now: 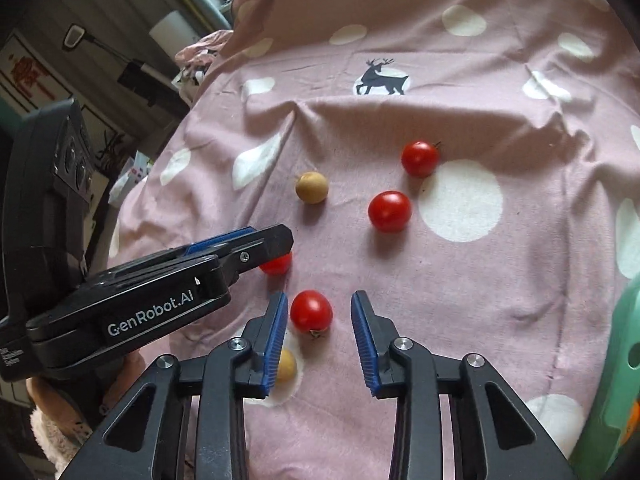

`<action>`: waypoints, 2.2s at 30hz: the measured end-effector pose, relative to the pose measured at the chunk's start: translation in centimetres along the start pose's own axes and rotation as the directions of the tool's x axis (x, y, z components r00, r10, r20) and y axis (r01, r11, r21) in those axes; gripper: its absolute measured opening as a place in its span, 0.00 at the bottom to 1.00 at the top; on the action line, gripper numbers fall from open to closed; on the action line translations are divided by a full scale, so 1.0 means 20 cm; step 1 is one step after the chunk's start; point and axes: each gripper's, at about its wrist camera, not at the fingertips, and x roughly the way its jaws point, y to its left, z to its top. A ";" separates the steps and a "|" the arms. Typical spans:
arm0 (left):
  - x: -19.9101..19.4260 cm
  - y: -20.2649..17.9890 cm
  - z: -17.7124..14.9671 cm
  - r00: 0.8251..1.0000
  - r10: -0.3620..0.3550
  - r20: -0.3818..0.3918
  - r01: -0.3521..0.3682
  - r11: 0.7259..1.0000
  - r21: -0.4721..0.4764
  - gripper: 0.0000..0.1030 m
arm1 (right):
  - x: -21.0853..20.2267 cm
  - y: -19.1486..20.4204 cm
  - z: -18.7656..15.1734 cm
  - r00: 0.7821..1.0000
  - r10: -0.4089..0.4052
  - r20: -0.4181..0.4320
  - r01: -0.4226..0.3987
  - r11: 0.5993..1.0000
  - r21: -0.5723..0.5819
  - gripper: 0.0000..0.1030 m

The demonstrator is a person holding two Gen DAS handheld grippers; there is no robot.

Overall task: Organize fruits
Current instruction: 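Move both tools from the bowl to the red cherry tomatoes on the sheet, then close the left gripper on a cherry tomato while the right gripper grasps another, then carry both held cherry tomatoes over the green bowl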

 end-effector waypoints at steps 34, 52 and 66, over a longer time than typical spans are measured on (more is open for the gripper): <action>-0.09 -0.16 -0.07 0.995 0.039 0.091 -0.048 0.994 0.097 0.25 | -0.09 -0.01 -0.09 0.992 -0.080 0.093 0.080 0.997 0.003 0.29; -0.42 -0.54 -0.25 0.959 -0.062 0.278 -0.021 0.958 0.286 0.25 | -0.67 -0.26 -0.18 0.919 -0.162 0.360 0.092 0.975 0.202 0.29; -0.36 -1.02 -0.41 0.952 -0.189 0.240 0.060 0.886 0.459 0.25 | -1.01 -0.58 -0.32 0.846 -0.266 0.462 0.079 0.920 0.385 0.29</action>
